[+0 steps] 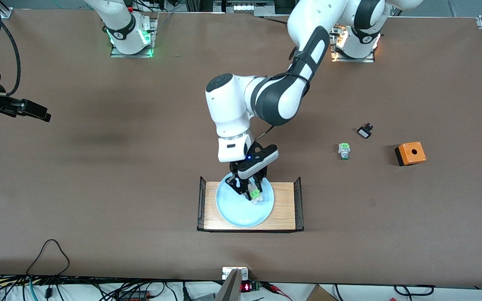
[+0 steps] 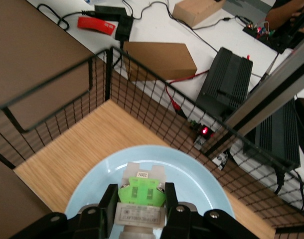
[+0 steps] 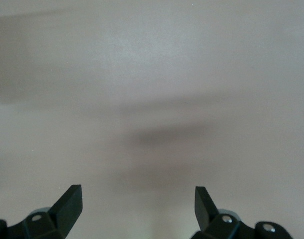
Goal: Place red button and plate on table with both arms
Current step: 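Lift the button with the left gripper while the right gripper reaches forward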
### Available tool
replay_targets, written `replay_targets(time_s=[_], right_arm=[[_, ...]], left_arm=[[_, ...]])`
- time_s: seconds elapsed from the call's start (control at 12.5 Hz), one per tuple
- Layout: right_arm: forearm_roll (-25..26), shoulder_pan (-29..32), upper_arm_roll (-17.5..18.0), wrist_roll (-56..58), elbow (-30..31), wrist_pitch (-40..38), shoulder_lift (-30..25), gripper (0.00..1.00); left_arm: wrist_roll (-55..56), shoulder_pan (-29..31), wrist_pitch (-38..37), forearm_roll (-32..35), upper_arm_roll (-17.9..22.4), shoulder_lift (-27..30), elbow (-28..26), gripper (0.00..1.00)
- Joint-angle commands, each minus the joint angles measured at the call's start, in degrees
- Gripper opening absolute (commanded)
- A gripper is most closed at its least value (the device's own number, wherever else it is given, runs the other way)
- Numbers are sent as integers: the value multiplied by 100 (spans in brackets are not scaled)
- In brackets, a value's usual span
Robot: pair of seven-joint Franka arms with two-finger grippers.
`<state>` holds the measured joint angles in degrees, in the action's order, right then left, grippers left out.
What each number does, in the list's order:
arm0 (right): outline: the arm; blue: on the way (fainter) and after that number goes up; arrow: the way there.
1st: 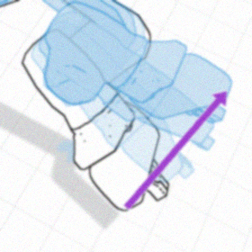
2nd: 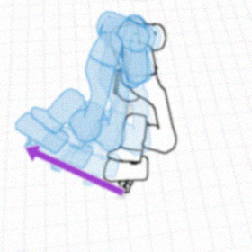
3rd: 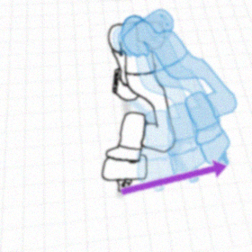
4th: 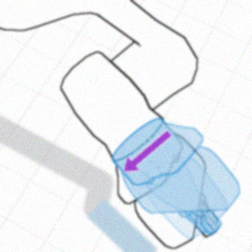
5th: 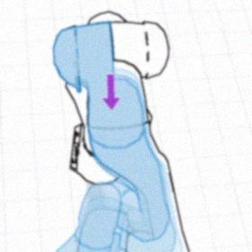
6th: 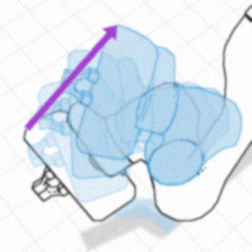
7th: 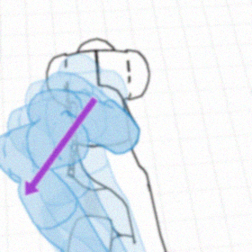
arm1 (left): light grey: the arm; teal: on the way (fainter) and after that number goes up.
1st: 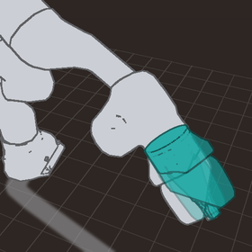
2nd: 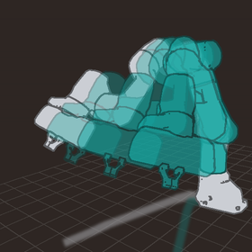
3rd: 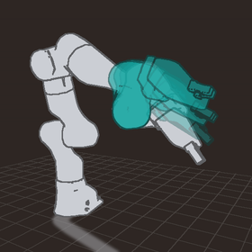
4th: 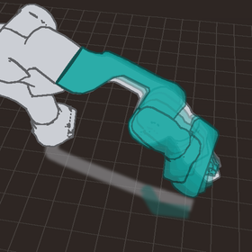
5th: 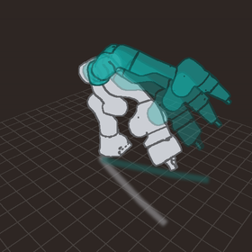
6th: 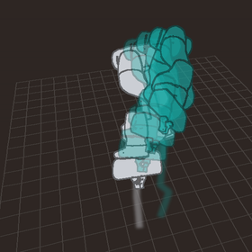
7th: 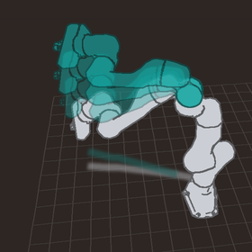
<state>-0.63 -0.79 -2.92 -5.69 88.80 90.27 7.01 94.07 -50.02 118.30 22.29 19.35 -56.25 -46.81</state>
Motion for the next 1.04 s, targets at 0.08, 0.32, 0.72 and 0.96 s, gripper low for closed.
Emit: replay_targets(time_s=[0.08, 0.32, 0.72, 0.96], right_arm=[[-25, -96, 29, -352, -99, -114, 28, 100], [-287, -473, 29, -1422, -126, -106, 28, 100], [-1124, -1245, 29, -3847, -152, 34, 159, 100], [-1115, -2071, 29, -5202, -205, 832, 423, 100]], left_arm=[[-536, 255, -316, -258, -36, 526, -65, 1], [-1581, 597, -571, -971, -10, 913, -205, 1], [-3329, 1379, -721, -1499, -19, 1546, -1187, 1], [-4561, 1836, -703, -1763, -28, 1609, -1532, 1]])
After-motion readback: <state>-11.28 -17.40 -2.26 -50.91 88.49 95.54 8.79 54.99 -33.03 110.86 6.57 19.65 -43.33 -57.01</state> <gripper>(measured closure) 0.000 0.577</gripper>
